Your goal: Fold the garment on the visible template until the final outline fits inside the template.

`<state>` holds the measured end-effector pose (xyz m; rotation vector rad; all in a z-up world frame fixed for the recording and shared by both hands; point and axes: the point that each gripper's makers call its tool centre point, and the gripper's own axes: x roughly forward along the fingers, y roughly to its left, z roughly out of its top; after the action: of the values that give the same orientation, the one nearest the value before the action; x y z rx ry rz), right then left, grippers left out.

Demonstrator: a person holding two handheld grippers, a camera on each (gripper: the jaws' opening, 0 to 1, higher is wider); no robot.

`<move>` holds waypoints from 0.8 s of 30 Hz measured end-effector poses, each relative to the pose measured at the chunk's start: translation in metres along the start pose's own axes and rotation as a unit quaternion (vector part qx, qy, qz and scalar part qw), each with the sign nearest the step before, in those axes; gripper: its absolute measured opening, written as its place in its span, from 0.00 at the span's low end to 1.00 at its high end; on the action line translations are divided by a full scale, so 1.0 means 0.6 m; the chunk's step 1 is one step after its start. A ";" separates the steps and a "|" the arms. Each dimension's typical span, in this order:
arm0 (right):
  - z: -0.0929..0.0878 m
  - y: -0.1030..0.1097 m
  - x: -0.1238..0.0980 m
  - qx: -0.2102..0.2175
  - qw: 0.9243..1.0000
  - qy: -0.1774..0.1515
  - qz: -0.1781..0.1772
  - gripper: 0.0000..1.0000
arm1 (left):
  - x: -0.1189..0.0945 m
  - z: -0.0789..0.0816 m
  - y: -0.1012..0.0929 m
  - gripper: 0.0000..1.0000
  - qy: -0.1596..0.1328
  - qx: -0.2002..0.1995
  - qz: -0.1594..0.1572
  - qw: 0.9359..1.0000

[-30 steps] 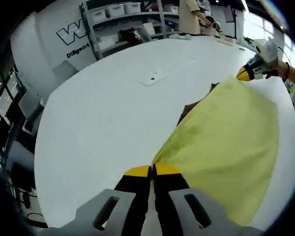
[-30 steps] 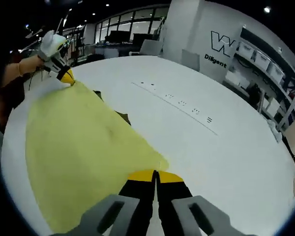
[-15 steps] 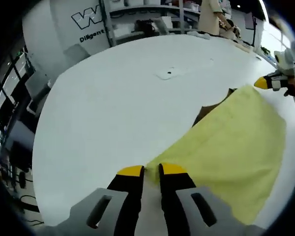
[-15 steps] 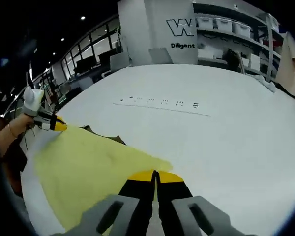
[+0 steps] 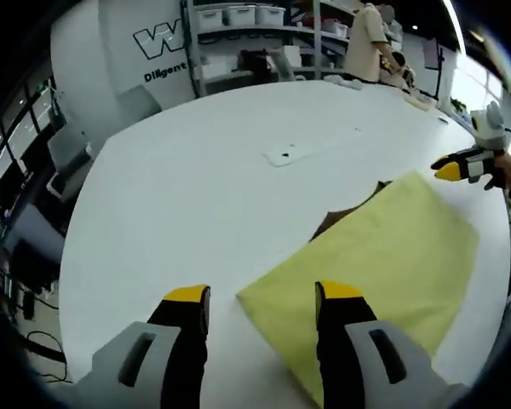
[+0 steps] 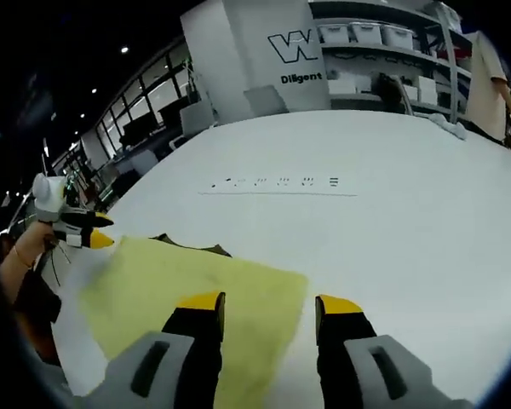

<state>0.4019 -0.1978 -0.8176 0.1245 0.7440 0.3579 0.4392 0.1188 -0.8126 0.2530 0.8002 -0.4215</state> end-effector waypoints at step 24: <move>-0.084 0.037 -0.080 0.002 0.999 0.037 0.006 0.55 | -0.079 -0.062 -0.055 0.70 0.014 -0.017 -0.036 0.999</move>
<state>0.3289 -0.1950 -0.8188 0.1205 0.8171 0.3747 0.3709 0.1160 -0.8045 0.1996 0.8457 -0.4720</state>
